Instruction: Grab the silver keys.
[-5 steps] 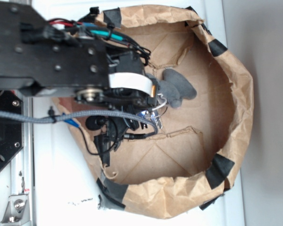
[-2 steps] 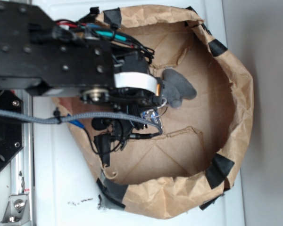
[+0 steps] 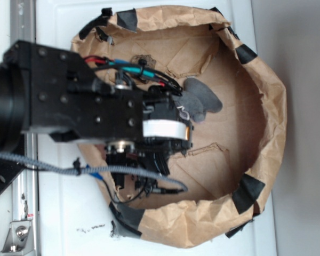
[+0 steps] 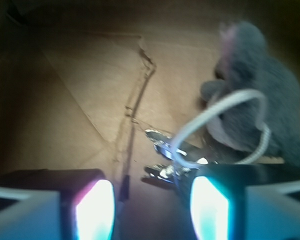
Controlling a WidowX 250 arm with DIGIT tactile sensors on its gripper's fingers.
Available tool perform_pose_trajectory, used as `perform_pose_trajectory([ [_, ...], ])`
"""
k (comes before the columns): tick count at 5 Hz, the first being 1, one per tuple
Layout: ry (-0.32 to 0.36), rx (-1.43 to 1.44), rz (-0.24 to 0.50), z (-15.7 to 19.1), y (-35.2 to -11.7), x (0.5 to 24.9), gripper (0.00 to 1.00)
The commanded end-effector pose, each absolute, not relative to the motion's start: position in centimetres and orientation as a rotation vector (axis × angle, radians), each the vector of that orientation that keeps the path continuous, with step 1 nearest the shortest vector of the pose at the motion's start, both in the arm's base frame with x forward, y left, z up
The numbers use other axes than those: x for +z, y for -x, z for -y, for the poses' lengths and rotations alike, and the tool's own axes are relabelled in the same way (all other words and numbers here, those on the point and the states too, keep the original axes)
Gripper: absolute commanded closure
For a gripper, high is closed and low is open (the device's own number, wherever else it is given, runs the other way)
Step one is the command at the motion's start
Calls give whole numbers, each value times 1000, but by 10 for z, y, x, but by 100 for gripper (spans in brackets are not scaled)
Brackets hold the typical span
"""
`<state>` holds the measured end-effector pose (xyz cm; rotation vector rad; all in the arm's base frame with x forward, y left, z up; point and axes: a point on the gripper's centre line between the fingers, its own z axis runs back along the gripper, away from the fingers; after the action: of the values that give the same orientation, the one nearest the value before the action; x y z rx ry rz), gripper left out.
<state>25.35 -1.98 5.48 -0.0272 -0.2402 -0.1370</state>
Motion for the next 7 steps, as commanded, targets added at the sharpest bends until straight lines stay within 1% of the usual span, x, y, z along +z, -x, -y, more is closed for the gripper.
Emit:
perform_pose_trajectory([
  [1,50,-148,267,32,-258,58,0],
  [3,55,-117,264,28,-264,55,0],
  [4,51,-92,261,13,-275,52,0],
  [5,70,-129,246,10,-281,44,0],
  [6,59,-174,227,14,-278,34,0],
  [7,92,-174,192,14,-278,30,0],
])
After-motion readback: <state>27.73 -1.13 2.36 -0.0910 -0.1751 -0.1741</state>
